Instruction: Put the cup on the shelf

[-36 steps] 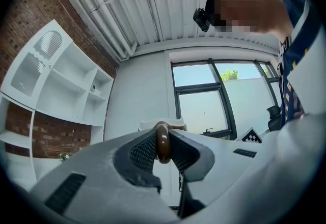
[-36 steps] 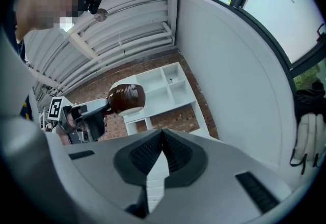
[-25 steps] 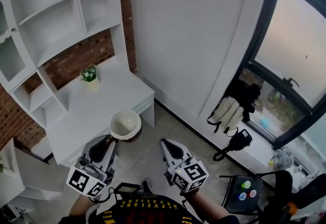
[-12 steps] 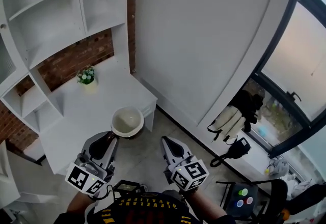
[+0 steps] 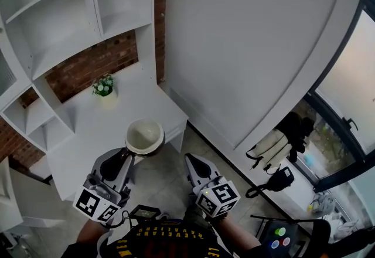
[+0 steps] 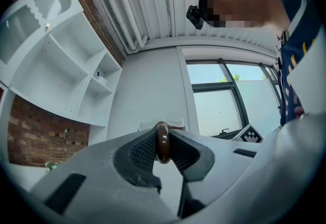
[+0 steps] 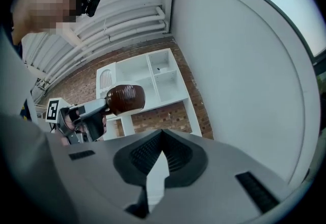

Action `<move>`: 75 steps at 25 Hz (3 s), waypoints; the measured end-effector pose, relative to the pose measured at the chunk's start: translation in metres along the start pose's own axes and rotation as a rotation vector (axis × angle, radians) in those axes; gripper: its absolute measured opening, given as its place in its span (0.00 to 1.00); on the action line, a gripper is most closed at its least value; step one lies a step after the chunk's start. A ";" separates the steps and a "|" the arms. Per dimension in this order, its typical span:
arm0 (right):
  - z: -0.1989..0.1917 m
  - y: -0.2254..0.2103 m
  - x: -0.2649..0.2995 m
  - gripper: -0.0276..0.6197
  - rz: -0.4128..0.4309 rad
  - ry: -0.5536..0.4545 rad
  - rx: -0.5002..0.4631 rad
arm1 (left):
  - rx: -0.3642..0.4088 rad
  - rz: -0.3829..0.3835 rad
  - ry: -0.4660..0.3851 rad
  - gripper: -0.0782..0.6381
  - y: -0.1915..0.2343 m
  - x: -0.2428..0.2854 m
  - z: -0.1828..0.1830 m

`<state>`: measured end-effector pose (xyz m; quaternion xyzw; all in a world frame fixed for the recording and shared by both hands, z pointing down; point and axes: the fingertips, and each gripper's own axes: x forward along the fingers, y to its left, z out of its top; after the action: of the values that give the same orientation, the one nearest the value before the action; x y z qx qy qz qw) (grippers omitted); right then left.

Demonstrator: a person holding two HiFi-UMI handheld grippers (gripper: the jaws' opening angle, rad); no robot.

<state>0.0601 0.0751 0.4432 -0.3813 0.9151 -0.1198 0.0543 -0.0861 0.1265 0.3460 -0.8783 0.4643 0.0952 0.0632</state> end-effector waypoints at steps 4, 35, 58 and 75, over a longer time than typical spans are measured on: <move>0.005 -0.029 0.024 0.05 0.057 0.004 0.013 | 0.023 0.061 0.006 0.19 0.014 0.029 -0.006; 0.051 -0.193 0.156 0.05 0.378 0.077 0.066 | 0.090 0.430 0.066 0.19 0.061 0.180 -0.038; 0.058 -0.211 0.332 0.05 0.369 0.101 0.044 | 0.067 0.417 0.054 0.19 0.232 0.231 -0.059; 0.079 -0.165 0.431 0.05 0.450 0.130 -0.077 | 0.048 0.451 -0.015 0.19 0.306 0.213 -0.060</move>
<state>-0.1152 -0.3577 0.4068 -0.1611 0.9824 -0.0942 0.0061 -0.2159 -0.2282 0.3494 -0.7498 0.6505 0.1022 0.0648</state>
